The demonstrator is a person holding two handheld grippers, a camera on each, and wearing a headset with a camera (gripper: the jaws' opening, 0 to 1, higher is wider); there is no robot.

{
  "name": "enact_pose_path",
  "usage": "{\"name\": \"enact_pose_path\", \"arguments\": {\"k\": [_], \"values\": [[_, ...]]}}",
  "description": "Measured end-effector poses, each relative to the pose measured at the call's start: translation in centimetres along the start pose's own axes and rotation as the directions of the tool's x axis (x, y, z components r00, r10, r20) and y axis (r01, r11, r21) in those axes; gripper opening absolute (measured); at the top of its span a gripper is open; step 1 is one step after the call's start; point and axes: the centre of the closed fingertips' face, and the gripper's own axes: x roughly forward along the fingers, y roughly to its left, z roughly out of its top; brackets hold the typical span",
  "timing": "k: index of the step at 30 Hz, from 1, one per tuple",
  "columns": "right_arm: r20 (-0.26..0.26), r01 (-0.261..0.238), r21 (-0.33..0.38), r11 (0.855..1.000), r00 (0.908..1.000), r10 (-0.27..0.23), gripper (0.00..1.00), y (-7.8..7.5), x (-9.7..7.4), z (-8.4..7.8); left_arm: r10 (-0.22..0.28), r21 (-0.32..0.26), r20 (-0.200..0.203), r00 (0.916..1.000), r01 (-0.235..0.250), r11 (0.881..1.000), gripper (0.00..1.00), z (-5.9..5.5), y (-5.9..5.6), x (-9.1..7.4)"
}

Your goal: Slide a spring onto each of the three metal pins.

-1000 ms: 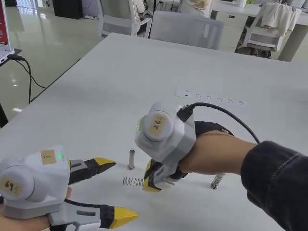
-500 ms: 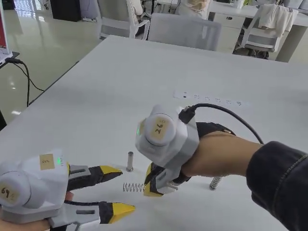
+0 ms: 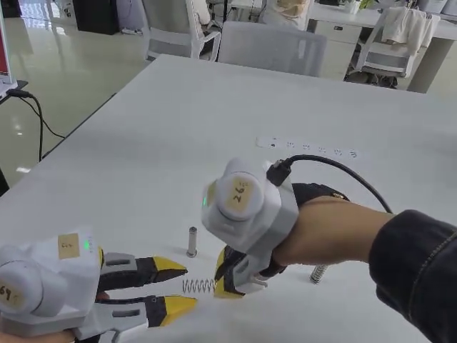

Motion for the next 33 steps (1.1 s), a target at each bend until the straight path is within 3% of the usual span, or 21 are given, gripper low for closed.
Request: {"name": "enact_pose_path", "arguments": {"k": [17, 33], "values": [[0.007, -0.029, -0.046, 0.998, 0.9995, 0.029, 0.07, 0.83, -0.27, 0.22, -0.027, 0.005, -0.008, 0.9996, 0.027, 1.0, 0.04, -0.09, -0.69, 0.08], [0.013, -0.022, -0.076, 0.997, 0.9996, 0.023, 0.07, 0.67, -0.89, 0.47, -0.047, 0.019, -0.027, 0.9985, 0.048, 0.999, 0.03, -0.49, -0.96, 0.24]]}}
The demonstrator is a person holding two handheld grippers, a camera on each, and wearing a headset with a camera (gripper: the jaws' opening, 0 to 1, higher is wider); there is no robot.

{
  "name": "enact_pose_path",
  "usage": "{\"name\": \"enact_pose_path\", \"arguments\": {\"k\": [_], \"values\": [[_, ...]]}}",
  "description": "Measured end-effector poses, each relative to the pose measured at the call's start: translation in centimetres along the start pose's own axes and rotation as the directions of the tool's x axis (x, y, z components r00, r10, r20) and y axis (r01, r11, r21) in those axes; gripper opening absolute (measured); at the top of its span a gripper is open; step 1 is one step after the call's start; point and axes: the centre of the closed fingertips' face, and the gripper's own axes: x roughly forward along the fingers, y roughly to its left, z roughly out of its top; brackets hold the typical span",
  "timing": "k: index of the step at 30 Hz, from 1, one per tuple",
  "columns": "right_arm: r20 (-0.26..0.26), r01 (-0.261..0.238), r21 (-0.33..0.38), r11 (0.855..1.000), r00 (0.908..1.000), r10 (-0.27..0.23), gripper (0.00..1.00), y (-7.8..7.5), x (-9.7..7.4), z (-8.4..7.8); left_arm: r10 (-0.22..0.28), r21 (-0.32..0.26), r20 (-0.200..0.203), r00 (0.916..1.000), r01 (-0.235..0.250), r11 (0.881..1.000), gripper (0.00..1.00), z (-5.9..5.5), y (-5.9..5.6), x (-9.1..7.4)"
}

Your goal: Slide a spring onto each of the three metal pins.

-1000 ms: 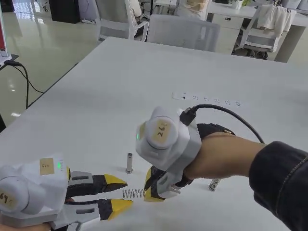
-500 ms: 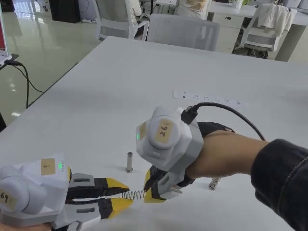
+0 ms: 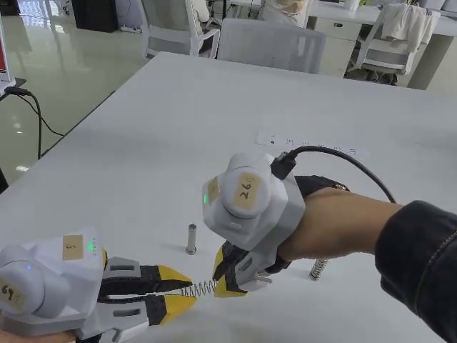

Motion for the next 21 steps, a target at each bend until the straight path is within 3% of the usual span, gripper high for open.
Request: {"name": "enact_pose_path", "arguments": {"k": [21], "values": [[0.024, 0.028, -0.043, 0.999, 0.9993, -0.027, 0.07, 0.2, -1.5, 2.3, 0.004, 0.011, -0.012, 0.9999, -0.004, 1.0, 0.02, -0.2, 0.0, 0.0]]}}
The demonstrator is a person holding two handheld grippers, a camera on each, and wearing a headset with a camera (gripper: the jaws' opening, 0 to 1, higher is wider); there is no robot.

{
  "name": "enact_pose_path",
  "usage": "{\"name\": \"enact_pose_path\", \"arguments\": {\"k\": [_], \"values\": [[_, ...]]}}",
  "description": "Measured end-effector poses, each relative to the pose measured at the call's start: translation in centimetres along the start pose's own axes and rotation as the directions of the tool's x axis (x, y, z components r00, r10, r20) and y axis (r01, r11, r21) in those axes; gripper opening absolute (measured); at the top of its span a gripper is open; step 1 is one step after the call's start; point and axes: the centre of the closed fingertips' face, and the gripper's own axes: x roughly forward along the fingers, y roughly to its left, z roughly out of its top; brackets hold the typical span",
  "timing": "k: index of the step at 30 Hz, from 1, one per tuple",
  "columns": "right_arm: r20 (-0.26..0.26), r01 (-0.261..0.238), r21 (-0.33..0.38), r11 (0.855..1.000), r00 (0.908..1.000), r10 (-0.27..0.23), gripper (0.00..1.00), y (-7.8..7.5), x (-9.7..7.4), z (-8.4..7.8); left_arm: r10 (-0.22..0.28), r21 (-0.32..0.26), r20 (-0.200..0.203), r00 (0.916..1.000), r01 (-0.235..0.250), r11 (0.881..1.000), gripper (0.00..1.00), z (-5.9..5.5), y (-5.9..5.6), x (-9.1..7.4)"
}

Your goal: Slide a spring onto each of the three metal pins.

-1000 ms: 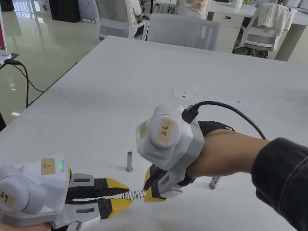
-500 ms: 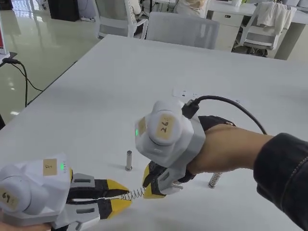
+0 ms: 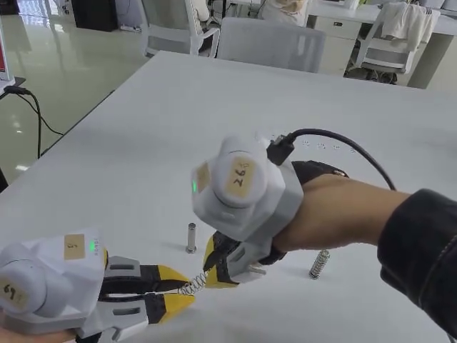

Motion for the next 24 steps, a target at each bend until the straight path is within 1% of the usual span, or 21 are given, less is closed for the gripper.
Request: {"name": "enact_pose_path", "arguments": {"k": [13, 20, 24], "values": [[0.046, 0.006, -0.015, 1.0, 0.9989, -0.005, 0.07, 0.3, -0.4, 1.8, -0.005, 0.007, 0.003, 1.0, 0.004, 1.0, 0.02, 0.3, -0.1, 0.1], [0.055, 0.006, -0.02, 1.0, 0.9985, -0.004, 0.08, 0.3, -0.3, 2.1, -0.006, 0.01, -0.001, 1.0, 0.007, 1.0, 0.02, 0.3, -0.2, 0.1], [0.054, -0.01, -0.012, 1.0, 0.9985, 0.011, 0.08, 0.5, -0.2, 2.0, -0.007, 0.01, -0.001, 1.0, 0.007, 1.0, 0.02, 0.2, -0.2, 0.1]]}}
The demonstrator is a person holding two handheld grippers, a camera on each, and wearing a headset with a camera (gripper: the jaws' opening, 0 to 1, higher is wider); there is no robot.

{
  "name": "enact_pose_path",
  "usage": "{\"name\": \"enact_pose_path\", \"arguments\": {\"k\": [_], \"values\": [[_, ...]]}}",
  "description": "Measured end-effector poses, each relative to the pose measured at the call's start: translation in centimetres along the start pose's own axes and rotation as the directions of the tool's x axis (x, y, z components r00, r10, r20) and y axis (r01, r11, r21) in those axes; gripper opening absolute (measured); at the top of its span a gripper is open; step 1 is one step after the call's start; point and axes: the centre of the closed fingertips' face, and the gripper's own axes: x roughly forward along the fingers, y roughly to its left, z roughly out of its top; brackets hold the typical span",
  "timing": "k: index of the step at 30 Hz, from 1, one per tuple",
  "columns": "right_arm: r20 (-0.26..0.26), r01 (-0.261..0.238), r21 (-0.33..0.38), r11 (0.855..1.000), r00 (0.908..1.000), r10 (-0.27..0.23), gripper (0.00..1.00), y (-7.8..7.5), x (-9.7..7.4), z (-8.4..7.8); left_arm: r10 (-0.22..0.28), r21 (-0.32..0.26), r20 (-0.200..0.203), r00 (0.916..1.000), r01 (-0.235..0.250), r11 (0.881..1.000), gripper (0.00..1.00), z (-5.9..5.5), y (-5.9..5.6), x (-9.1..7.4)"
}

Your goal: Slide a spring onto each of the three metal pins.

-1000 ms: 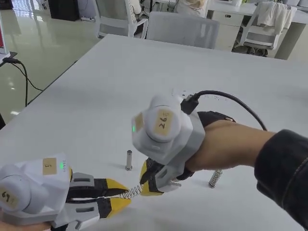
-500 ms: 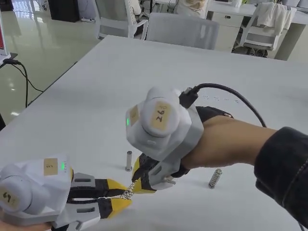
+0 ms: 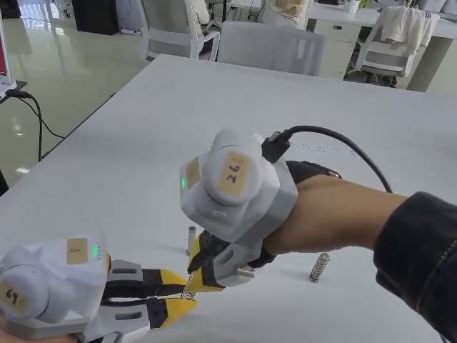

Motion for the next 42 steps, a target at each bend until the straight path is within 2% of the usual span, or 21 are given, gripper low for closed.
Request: {"name": "enact_pose_path", "arguments": {"k": [9, 26, 42], "values": [[-0.021, -0.012, 0.025, 1.0, 0.9997, 0.013, 0.11, 0.2, 0.5, -0.7, -0.004, 0.002, 0.009, 1.0, 0.004, 1.0, 0.02, 0.4, -0.1, 0.1], [-0.03, -0.018, 0.047, 0.999, 0.9994, 0.019, 0.09, 0.2, 0.8, -1.2, -0.007, 0.021, 0.028, 0.9996, 0.007, 1.0, 0.02, 1.2, -0.3, 0.2], [-0.039, -0.019, 0.06, 0.998, 0.999, 0.021, 0.08, 0.1, 0.9, -1.4, -0.006, 0.012, 0.038, 0.9993, 0.006, 1.0, 0.02, 1.2, -0.2, 0.3]]}}
